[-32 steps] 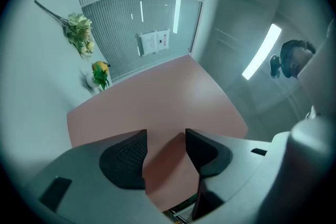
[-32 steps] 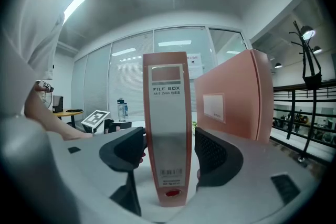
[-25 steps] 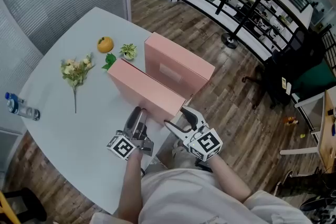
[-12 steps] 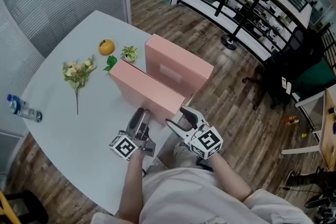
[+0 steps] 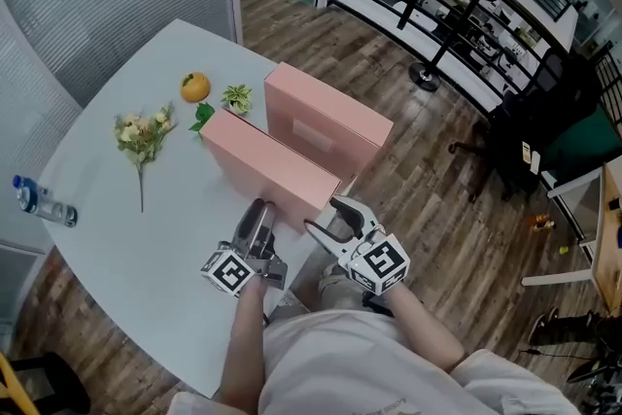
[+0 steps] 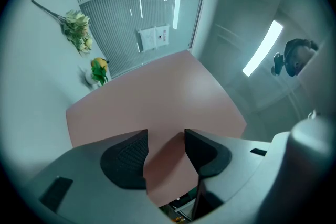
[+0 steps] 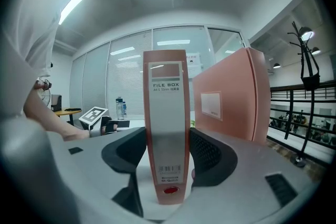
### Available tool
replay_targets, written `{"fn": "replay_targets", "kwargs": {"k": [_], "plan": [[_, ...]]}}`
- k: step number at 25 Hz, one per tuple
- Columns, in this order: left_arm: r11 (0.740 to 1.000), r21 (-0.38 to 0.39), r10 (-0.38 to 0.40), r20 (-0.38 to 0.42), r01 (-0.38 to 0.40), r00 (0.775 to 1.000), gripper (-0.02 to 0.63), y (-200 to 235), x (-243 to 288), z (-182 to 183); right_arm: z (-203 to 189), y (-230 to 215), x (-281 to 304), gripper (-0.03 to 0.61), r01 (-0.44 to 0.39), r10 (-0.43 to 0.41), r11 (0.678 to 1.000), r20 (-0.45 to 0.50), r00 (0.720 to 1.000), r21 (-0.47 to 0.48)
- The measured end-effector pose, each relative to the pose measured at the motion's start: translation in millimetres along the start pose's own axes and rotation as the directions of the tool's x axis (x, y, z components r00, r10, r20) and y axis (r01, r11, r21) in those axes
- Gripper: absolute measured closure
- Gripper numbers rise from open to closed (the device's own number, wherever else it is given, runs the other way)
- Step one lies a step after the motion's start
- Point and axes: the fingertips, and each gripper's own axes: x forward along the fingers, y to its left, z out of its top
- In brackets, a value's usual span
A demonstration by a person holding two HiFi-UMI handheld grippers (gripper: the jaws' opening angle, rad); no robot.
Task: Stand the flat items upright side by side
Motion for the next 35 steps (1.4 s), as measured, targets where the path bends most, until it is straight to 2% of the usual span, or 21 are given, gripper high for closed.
{"fn": "replay_targets", "kwargs": {"k": [5, 18, 35], "plan": [[1.0, -0.007, 0.019, 0.003, -0.019, 1.0, 0.408, 0.8, 1.3, -2.3, 0.2, -2.3, 1.1, 0.31, -0.008, 0.008, 1.0, -0.01, 1.0, -0.027], [1.0, -0.018, -0.009, -0.013, 0.009, 1.0, 0.408, 2.2, 12.9, -8.7, -1.1, -14.0, 0.3, 0.31, -0.008, 0.007, 0.999, -0.026, 1.0, -0.034], [0.999, -0.05, -0.008, -0.015, 0.008, 1.0, 0.41, -0.1, 33.1, -17.4, -2.6, -35.4, -4.4, 0.311, -0.002, 0.0, 0.999, -0.039, 0.999, -0.034]]}}
